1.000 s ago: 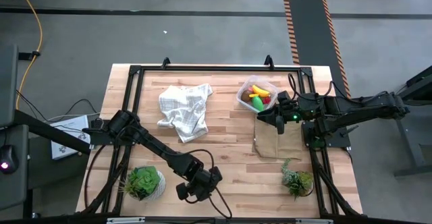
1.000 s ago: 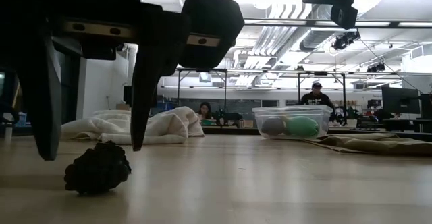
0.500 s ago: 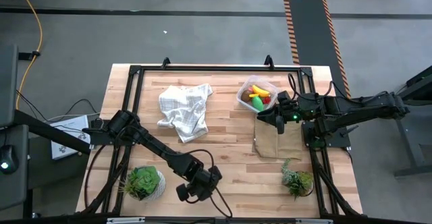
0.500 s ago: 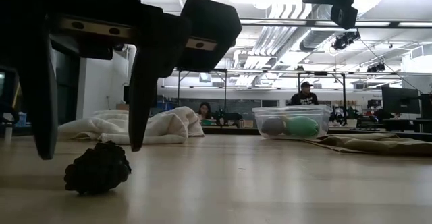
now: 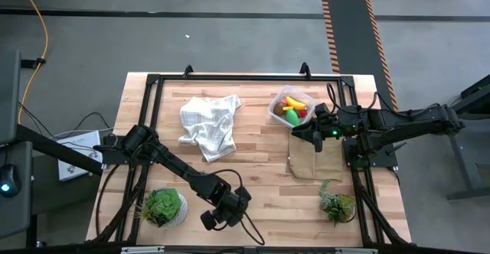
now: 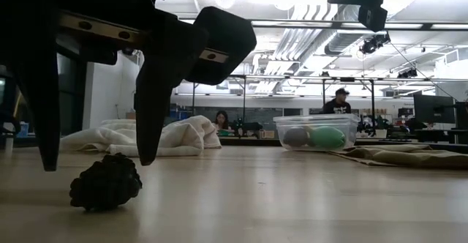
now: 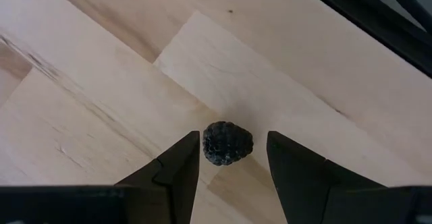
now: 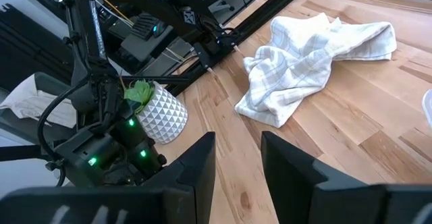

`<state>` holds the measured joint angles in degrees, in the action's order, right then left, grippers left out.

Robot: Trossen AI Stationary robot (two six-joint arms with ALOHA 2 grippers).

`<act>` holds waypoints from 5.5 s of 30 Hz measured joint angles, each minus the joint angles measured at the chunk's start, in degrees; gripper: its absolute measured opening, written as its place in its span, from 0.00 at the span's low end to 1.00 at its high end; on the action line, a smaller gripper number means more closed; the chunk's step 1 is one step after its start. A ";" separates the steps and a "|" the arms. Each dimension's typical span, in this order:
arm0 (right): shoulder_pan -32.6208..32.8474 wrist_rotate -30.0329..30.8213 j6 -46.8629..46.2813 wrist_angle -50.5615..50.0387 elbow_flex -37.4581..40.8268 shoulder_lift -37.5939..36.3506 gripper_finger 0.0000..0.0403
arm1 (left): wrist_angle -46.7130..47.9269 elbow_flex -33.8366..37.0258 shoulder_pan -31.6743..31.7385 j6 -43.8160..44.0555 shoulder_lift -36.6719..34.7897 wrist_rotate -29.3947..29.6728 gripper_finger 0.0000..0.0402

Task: Pick and placing Produce into tupperware
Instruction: Put the blackberry into the transparent bin

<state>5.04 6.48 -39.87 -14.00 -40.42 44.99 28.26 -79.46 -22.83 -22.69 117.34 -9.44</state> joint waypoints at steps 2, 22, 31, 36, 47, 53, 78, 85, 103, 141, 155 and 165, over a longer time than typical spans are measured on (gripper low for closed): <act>0.00 0.00 0.16 0.00 0.00 0.00 0.27 | -0.08 0.00 0.00 0.74 0.00 0.01 0.40; 0.00 0.02 0.91 0.00 0.02 0.00 0.27 | -1.23 0.00 -0.07 6.63 0.00 1.01 0.40; 0.00 0.02 0.91 -0.01 0.02 0.00 0.27 | -1.18 0.00 -0.06 6.61 0.00 0.90 0.40; 0.00 0.02 0.91 0.00 0.02 0.00 0.27 | -1.01 0.00 -0.05 6.49 0.00 -1.29 0.40; 0.00 1.20 1.23 0.02 0.03 0.00 0.27 | -1.36 0.00 0.00 6.51 0.47 -0.15 0.40; -0.02 1.22 1.26 0.09 0.09 -0.02 0.27 | -1.20 -0.09 -0.07 6.54 1.66 -0.10 0.40; -0.02 1.38 1.57 0.03 0.09 -0.02 0.27 | -0.77 0.04 -0.04 7.80 1.86 -0.82 0.38; -0.02 1.38 1.94 0.02 0.09 -0.02 0.27 | -0.66 0.04 -0.04 8.07 1.86 -2.06 0.24; -0.02 1.35 1.79 0.06 0.08 -0.02 0.27 | -1.01 0.02 -0.04 9.89 1.86 -2.04 0.20; -6.16 4.22 -2.16 -1.22 0.00 -0.06 0.27 | 10.04 -18.90 16.65 17.92 -4.62 11.06 0.21; -20.45 -6.36 -7.10 -1.08 0.00 4.22 0.27 | 13.43 -22.45 31.14 13.69 -15.99 19.26 0.21; -27.02 -21.53 -11.75 18.44 0.02 19.14 0.27 | 15.39 -22.38 43.46 6.68 -19.52 14.80 0.21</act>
<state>-21.98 -15.05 -51.62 4.44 -40.40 64.13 43.64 -101.84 20.63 -16.01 97.82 5.36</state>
